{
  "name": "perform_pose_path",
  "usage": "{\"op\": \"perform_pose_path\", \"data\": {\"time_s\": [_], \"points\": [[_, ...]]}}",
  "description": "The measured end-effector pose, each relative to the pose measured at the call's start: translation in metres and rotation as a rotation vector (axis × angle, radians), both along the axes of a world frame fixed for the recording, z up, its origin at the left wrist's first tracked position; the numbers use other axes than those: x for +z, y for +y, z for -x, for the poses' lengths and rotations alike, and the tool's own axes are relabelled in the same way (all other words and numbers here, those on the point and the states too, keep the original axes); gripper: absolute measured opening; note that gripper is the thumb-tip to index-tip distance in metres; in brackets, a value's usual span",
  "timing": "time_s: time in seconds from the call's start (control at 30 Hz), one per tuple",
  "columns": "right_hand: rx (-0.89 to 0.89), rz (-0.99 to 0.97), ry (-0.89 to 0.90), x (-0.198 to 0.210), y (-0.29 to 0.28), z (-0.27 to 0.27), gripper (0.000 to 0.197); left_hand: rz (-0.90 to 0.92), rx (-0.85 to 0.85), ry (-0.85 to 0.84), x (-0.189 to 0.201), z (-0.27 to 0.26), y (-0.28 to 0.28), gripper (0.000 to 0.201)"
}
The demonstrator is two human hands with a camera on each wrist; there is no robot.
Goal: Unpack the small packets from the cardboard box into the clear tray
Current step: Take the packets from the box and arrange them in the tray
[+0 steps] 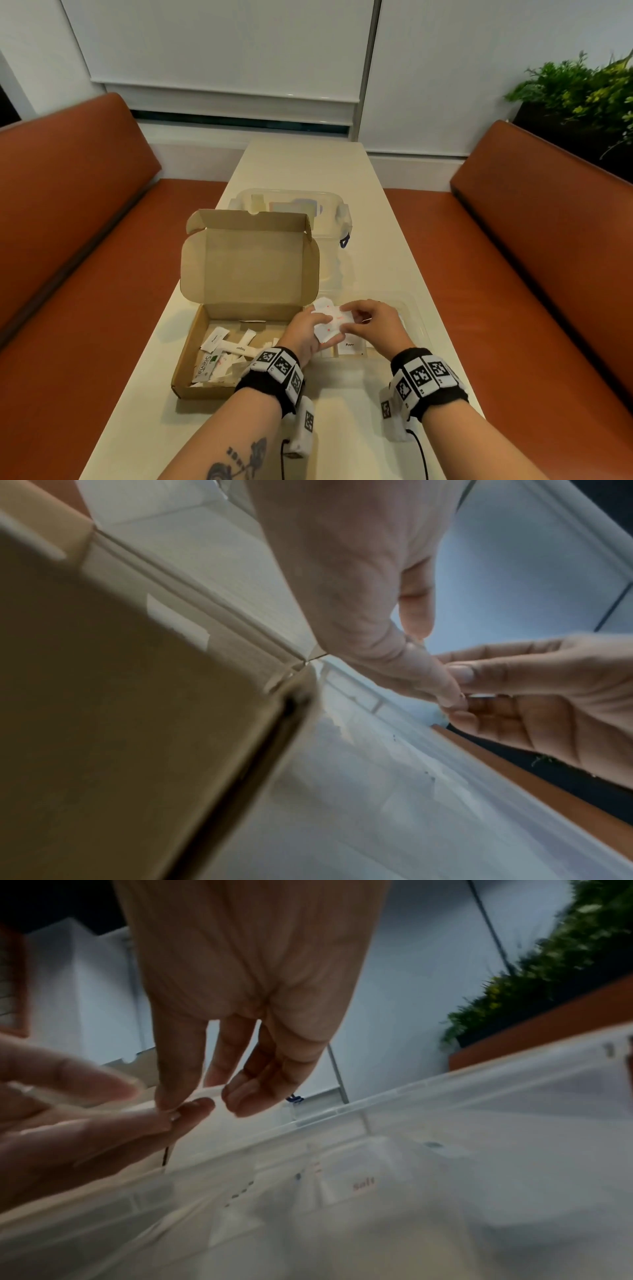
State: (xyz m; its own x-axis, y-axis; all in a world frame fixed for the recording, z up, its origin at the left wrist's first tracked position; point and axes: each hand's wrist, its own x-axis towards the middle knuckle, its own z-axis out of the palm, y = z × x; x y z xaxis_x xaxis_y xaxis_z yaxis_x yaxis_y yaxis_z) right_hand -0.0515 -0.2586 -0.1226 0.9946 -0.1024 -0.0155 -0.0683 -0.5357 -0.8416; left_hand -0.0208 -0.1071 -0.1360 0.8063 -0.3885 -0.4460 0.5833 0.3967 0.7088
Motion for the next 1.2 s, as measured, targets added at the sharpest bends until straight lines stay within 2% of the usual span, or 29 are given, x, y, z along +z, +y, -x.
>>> {"op": "perform_pose_path", "data": {"time_s": [0.2,0.33,0.47,0.53,0.67,0.93,1.2], "points": [[-0.094,-0.192,-0.016,-0.002,-0.007,-0.001,0.019,0.020,-0.001,0.029,0.001,0.001,0.002,0.045],[-0.059,-0.223,0.028,0.000,-0.013,-0.002,0.030,0.008,0.031,0.044,-0.003,0.002,0.003,0.045],[-0.157,-0.046,0.011,0.004,-0.034,-0.001,0.007,0.038,0.046,0.035,-0.008,0.000,0.006,0.040],[-0.209,0.094,0.039,0.005,-0.047,-0.001,0.003,0.036,0.051,0.027,-0.011,-0.001,0.007,0.038],[-0.143,0.373,0.203,0.001,-0.055,0.000,0.009,0.027,0.053,0.037,-0.015,-0.004,0.005,0.038],[-0.127,0.503,0.282,-0.014,-0.049,-0.002,0.013,0.014,0.038,0.032,-0.011,-0.003,0.004,0.041],[-0.009,0.676,0.151,-0.017,-0.046,-0.002,0.018,-0.026,0.015,0.029,-0.008,-0.002,0.003,0.043]]}}
